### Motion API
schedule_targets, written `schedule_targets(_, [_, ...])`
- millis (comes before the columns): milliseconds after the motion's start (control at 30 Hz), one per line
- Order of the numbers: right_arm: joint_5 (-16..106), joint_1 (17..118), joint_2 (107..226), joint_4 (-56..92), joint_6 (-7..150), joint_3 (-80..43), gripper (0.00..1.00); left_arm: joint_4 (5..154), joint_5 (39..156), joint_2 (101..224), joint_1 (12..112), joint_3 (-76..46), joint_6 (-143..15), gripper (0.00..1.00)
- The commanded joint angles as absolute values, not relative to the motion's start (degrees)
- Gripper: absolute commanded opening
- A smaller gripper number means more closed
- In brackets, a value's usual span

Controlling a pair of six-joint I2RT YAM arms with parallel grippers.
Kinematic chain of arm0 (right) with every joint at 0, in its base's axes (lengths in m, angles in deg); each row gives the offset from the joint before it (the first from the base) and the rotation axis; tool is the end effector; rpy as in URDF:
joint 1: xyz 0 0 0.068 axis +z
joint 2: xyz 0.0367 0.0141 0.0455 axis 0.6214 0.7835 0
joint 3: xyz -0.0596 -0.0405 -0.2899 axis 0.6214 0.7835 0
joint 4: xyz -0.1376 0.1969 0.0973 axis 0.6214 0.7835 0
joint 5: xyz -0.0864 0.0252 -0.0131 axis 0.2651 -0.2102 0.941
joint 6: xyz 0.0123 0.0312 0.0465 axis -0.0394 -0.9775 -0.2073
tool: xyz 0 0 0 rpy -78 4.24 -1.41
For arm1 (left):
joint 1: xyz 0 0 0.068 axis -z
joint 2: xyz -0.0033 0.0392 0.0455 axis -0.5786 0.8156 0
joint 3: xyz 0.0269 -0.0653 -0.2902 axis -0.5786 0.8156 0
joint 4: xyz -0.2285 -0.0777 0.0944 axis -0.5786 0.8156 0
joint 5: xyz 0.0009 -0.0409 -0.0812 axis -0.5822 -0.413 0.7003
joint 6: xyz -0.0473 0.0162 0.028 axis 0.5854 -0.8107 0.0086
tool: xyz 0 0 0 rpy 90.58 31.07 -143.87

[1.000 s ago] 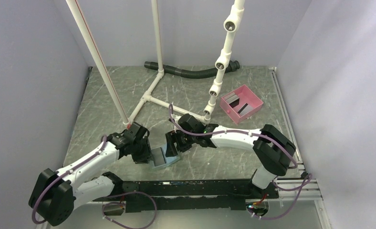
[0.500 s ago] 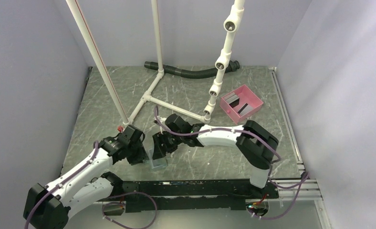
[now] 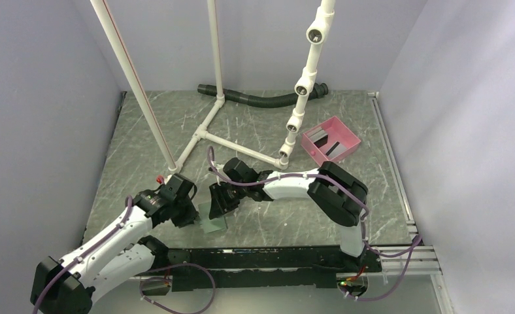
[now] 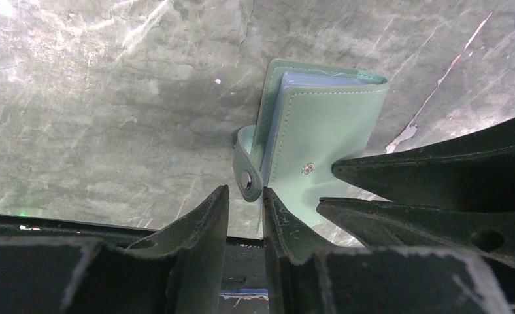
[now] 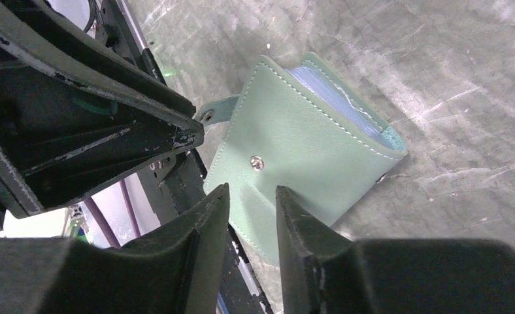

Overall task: Put the credit cards into the card holder
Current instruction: Close the card holder at the center of the board.

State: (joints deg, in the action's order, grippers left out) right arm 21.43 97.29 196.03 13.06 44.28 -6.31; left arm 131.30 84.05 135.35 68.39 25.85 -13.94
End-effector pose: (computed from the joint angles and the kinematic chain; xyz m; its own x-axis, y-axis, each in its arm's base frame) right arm 0.1950 0.3629 0.1778 -0.8120 -0.4107 -0.4147 -0.5730 0.4258 0.7003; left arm 0.1040 -0.0631 0.2110 -0.8181 -0.5127 -0.2605 -0.4344 0.8478 -0.3043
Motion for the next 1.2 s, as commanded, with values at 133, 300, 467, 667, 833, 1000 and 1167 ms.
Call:
schedule_targets(133, [21.89,97.39,198.85,12.41,45.06,-7.32,0.29,131.68,82.44,135.69,68.37,24.49,-14.06,0.25])
schedule_targets(300, [22.05,97.48,198.92,12.63,45.16,-7.25,0.27,132.09,81.51,136.4,68.4,23.93,-14.58,0.28])
schedule_targets(467, [22.16,97.48,198.78,12.89,45.25,-7.33,0.26,131.9,80.84,138.07,68.4,23.55,-15.07,0.27])
schedule_targets(667, [22.07,97.48,198.83,12.98,45.34,-7.34,0.23,132.22,80.15,137.32,68.38,23.01,-15.4,0.22])
schedule_targets(833, [22.07,97.48,198.89,12.97,45.42,-7.41,0.2,132.83,79.96,136.4,68.33,22.82,-14.95,0.35])
schedule_targets(1000, [21.82,97.48,199.03,12.86,45.51,-7.29,0.18,133.42,78.95,134.92,68.4,22.9,-14.33,0.3])
schedule_targets(1167, [21.76,97.56,199.2,13.02,45.51,-7.47,0.17,133.51,79.18,135.28,68.35,22.84,-14.34,0.21])
